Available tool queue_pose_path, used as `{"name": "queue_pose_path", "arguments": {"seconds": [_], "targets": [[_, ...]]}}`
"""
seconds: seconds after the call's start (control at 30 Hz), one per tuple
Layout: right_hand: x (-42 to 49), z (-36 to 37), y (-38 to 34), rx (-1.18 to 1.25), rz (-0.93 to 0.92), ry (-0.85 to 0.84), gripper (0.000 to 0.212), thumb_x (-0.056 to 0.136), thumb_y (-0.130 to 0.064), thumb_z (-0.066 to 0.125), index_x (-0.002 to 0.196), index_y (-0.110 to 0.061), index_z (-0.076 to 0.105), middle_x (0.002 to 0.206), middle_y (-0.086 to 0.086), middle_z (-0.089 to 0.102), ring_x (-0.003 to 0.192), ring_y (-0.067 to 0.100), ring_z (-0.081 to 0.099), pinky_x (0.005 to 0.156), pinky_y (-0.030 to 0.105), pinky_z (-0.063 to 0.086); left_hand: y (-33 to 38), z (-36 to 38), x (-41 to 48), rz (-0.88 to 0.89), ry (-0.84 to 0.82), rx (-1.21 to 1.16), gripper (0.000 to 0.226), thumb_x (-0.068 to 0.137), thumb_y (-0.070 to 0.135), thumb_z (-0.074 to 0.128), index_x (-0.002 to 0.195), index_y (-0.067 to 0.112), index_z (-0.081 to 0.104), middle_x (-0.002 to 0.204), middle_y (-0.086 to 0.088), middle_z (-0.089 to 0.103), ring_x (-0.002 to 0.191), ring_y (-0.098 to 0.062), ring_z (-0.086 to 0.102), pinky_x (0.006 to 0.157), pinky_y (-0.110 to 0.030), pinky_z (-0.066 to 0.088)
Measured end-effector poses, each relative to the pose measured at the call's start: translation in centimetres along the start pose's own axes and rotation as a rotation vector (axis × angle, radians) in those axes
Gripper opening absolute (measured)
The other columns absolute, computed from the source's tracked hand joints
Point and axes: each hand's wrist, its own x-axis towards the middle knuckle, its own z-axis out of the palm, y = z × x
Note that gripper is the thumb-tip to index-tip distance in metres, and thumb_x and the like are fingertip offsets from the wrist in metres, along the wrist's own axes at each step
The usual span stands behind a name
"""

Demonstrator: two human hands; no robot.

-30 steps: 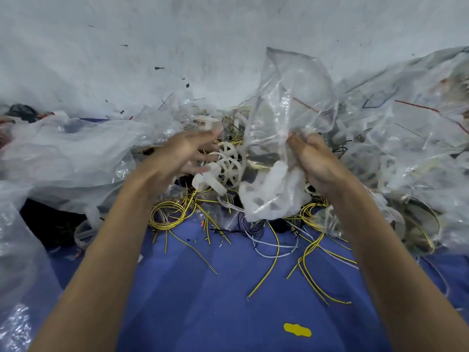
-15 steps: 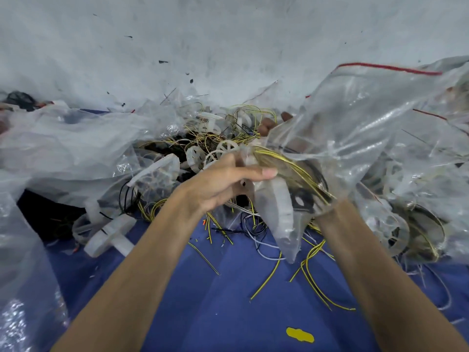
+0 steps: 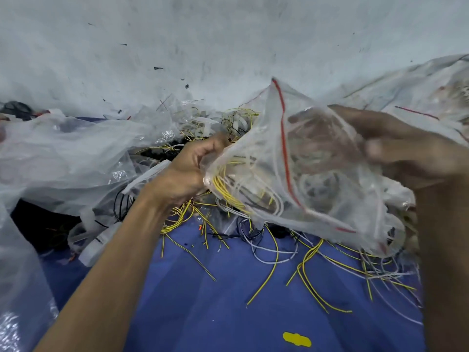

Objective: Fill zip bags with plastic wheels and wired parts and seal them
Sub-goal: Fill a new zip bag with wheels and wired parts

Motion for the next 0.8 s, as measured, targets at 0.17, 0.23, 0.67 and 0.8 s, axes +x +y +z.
{"name": "queue_pose_path", "arguments": {"seconds": [0.17,0.23,0.67,0.8], "targets": [[-1.0,0.5,-0.9,-0.184,-0.07,0.029,0.013,0.071,-0.011,0.064,0.083,-0.013,0.065,0.069,-0.001,0.067,0.065,0.006,0.061,0.061,0.015,0.049,-0.2,-0.6,-0.3,-0.019,0.011,0.181,0.028,0.059,-0.011,0.073,0.077,-0.02,0.053,0.073,0.002,0.059,0.067,-0.002,0.054,0.063,-0.019,0.045],[-0.8,0.4,-0.8,-0.177,-0.099,0.042,0.009,0.07,-0.011,0.063,0.079,-0.013,0.063,0.063,-0.007,0.065,0.057,0.001,0.058,0.055,0.013,0.046,-0.3,-0.8,-0.4,-0.02,-0.011,0.228,0.022,0.061,-0.022,0.07,0.073,-0.02,0.052,0.067,0.007,0.062,0.062,0.003,0.054,0.06,-0.017,0.045],[1.7,-3.1,11.0,0.027,0.272,0.496,0.035,0.088,-0.043,0.053,0.083,-0.011,0.066,0.074,0.0,0.071,0.065,0.009,0.065,0.057,0.017,0.05,3.0,-4.9,-2.4,-0.695,-0.344,0.625,0.059,0.045,0.065,0.078,0.091,0.031,0.065,0.097,0.011,0.066,0.089,-0.004,0.06,0.087,-0.033,0.043],[4.3,-3.3,13.6,-0.046,0.312,0.576,0.019,0.093,-0.023,0.056,0.091,-0.006,0.066,0.093,0.009,0.068,0.086,0.017,0.065,0.069,0.018,0.054,0.5,-3.9,-1.8,-0.771,-0.494,0.791,0.026,0.073,0.035,0.079,0.09,0.032,0.06,0.091,0.004,0.064,0.08,-0.006,0.059,0.072,-0.021,0.044]]}}
